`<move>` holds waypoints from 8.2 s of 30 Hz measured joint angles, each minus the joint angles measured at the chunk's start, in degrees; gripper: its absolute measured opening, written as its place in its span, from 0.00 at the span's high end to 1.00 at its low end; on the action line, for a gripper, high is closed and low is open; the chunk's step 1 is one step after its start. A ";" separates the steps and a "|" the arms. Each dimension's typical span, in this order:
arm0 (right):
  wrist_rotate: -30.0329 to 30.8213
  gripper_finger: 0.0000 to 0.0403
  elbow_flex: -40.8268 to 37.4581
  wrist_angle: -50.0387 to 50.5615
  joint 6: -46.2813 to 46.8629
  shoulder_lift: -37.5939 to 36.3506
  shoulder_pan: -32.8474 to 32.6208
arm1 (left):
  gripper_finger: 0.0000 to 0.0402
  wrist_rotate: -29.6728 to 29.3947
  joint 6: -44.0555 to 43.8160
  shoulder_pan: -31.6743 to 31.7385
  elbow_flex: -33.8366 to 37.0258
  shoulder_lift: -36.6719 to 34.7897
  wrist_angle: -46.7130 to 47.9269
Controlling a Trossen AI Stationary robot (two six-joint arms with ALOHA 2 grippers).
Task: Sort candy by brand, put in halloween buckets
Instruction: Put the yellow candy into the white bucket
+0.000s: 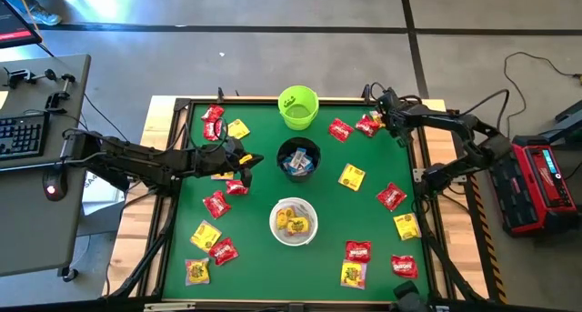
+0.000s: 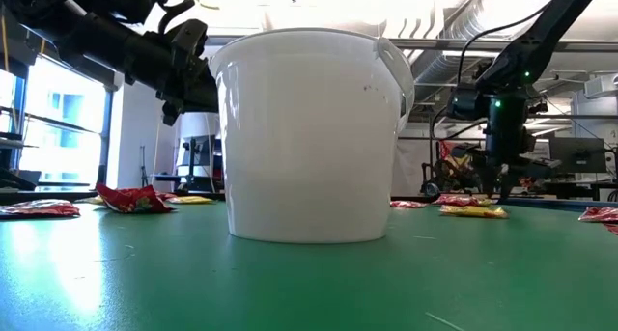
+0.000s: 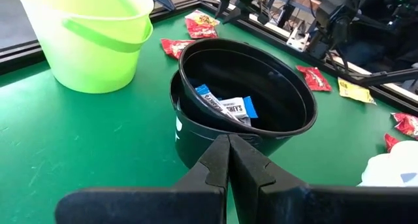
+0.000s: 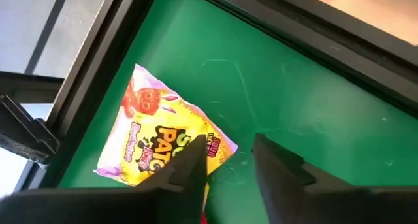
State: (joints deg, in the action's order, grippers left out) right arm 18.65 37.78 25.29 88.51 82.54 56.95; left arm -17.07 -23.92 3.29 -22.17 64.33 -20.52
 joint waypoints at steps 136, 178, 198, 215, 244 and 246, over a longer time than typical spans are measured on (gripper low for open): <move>-13.21 1.00 37.99 -1.42 -56.37 8.83 -71.02 | 1.00 1.45 1.58 -0.07 0.02 0.00 0.11; -21.30 0.81 46.97 0.96 -66.32 18.98 -69.87 | 1.00 4.91 -0.52 1.13 0.02 0.01 2.44; -28.63 1.00 37.63 -7.26 -79.31 14.51 -58.75 | 1.00 8.69 -4.36 3.09 -0.02 -0.11 9.68; -13.22 1.00 17.42 -12.71 -71.59 -9.60 -59.74 | 1.00 12.19 -3.02 3.45 -4.77 -1.67 27.02; -2.51 1.00 3.43 -11.86 -66.03 -23.93 -59.93 | 0.61 14.92 -6.81 7.63 -14.14 2.31 69.93; -2.51 1.00 3.43 -11.82 -66.03 -23.93 -59.93 | 0.56 14.94 -7.37 8.74 -14.14 3.88 70.33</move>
State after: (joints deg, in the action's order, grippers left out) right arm 16.14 41.21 13.47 22.48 58.61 -2.98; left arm -2.13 -31.29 12.03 -36.32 68.21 49.80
